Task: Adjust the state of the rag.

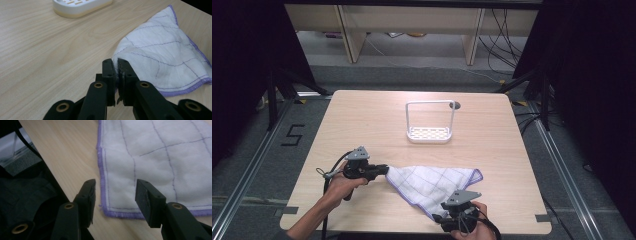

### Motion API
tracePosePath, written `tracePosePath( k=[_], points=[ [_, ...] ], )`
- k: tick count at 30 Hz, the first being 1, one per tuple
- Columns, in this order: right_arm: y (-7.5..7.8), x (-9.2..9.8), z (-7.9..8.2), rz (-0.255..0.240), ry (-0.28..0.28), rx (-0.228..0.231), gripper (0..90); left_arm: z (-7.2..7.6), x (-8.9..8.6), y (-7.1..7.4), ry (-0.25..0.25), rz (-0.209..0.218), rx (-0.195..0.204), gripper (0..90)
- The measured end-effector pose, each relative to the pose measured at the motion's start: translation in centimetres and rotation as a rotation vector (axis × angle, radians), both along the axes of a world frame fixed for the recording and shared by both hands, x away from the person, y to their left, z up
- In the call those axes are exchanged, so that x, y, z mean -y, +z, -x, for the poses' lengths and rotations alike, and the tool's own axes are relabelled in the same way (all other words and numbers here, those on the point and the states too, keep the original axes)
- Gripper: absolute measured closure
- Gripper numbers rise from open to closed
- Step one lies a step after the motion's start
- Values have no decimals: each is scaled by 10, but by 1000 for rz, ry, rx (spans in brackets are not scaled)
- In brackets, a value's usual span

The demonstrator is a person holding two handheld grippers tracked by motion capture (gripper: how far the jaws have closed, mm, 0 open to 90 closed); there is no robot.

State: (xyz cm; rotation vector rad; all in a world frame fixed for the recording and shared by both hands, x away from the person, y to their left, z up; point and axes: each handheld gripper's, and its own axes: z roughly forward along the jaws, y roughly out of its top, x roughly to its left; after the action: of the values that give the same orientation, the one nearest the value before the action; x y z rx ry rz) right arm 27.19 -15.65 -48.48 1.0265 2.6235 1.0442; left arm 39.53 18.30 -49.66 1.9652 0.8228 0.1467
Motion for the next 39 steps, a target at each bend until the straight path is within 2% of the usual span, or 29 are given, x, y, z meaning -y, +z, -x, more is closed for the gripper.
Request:
tracePosePath(
  k=[1, 2, 6, 7, 9, 10, 11, 12, 15, 16, 17, 18, 19, 20, 21, 23, 24, 25, 26, 27, 28, 29, 30, 31, 33, 34, 35, 37, 39],
  points=[
    [-3, -2, 0, 13, 12, 15, 527, 0, 0, 0, 2, 3, 0, 836],
    [-9, -6, 0, 48, 36, 1, 537, 0, 0, 0, -6, 2, -4, 835],
    [-13, -9, 3, 90, 20, -24, 570, 0, 0, 0, -1, 17, -7, 830],
    [-14, -10, 3, 128, 36, 26, 669, 0, -1, 1, -9, 3, -4, 829],
    [-14, -10, 3, 148, 48, 38, 717, 0, -1, 1, -8, 3, -4, 829],
    [-14, -10, 4, 134, 41, 36, 793, 0, -1, 1, -8, 9, -4, 829],
    [-13, -7, 2, 138, 71, 39, 841, 0, -1, 1, -7, 10, -5, 829],
    [-11, -5, 3, 126, 67, 58, 868, 1, -2, 1, -17, 12, -9, 829],
    [-4, -1, 2, 89, 70, 69, 873, 3, -3, 2, -22, 20, -13, 830],
    [9, 4, 0, 35, 69, 99, 875, 7, -5, 5, -34, 32, -16, 831],
    [9, 4, 0, 35, 69, 99, 875, 7, -5, 5, -34, 32, -16, 831],
    [25, 11, -3, -9, 65, 120, 875, 10, -6, 8, -44, 38, -18, 832],
    [25, 11, -3, -9, 65, 120, 875, 12, -6, 10, -54, 45, -15, 832],
    [32, 13, -4, -20, 69, 134, 875, 17, -6, 13, -61, 38, -14, 832],
    [50, 19, -9, -54, 53, 165, 876, 20, -6, 15, -70, 50, -8, 833],
    [57, 22, -11, -55, 47, 178, 875, 26, -6, 20, -80, 45, -4, 833],
    [76, 26, -19, -61, 31, 229, 876, 31, -6, 24, -103, 46, 9, 833],
    [76, 26, -19, -61, 31, 229, 876, 31, -6, 24, -103, 46, 9, 833],
    [90, 30, -27, -50, 16, 250, 876, 35, -7, 26, -98, 51, 15, 833],
    [90, 30, -27, -50, 16, 250, 876, 35, -7, 26, -98, 51, 15, 834],
    [97, 32, -33, -39, 11, 267, 876, 34, -9, 27, -114, 41, 10, 834],
    [109, 38, -48, -33, -19, 294, 877, 33, -9, 25, -97, 60, 10, 833],
    [109, 38, -48, -33, -19, 294, 877, 33, -9, 25, -97, 60, 10, 833],
    [113, 40, -56, -30, -38, 298, 877, 30, -10, 25, -90, 51, 0, 833],
    [119, 46, -78, -9, -72, 319, 877, 25, -10, 21, -75, 71, -15, 833],
    [119, 47, -89, -10, -89, 313, 877, 24, -10, 21, -70, 70, -25, 834],
    [115, 50, -112, 8, -103, 293, 877, 17, -9, 19, -62, 75, -39, 834],
    [111, 48, -118, 16, -128, 269, 877, 12, -7, 16, -42, 73, -39, 834],
    [97, 43, -140, 56, -147, 213, 877, 6, -6, 12, -32, 61, -48, 834]
  ],
)
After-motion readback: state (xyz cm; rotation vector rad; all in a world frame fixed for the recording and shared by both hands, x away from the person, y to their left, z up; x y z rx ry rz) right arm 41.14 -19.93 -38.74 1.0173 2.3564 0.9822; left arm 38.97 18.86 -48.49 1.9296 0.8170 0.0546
